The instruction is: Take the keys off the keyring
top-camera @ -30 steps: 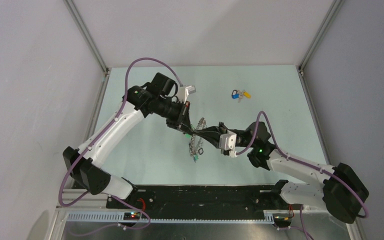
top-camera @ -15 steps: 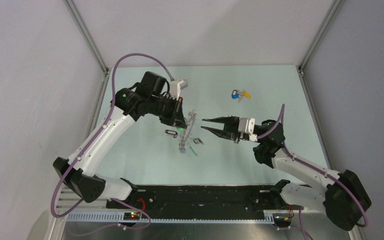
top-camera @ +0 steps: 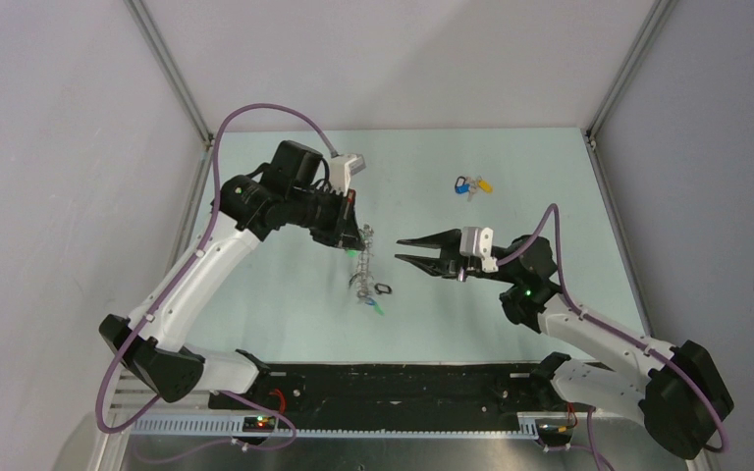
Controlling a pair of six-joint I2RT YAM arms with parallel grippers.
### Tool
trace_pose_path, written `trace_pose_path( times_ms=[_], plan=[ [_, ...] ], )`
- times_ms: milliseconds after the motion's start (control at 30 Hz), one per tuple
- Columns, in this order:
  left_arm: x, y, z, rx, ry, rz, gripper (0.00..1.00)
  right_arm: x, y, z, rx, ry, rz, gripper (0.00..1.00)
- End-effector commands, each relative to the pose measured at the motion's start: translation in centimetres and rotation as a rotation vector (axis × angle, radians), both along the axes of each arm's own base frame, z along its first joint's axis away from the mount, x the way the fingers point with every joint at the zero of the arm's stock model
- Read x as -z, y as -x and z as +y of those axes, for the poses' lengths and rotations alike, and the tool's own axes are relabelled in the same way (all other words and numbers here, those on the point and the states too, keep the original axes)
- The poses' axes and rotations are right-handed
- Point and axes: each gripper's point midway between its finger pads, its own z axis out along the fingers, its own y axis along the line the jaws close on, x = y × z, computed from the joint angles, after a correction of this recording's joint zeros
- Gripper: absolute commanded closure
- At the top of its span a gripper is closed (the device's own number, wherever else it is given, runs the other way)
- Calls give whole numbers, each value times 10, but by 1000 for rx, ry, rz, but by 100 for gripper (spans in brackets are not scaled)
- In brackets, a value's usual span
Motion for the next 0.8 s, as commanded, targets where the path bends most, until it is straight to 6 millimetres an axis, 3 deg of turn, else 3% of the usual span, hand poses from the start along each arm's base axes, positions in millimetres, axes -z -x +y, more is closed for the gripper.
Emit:
trace_pose_path(
  times_ms=[0,300,600,767],
  plan=[
    [-35,6,-5,35,102,-80,100,1,-2,12,1,-9,21,68],
    [-39,14,-8,57,133,-55,100,12,-13,29,5,-8,60,63],
    [-38,15,-7,63,133,-57,100,-5,-27,49,2,-32,67,63],
    [-44,17,-12,78,156,-45,100,-3,-34,56,8,-26,82,67]
  ],
)
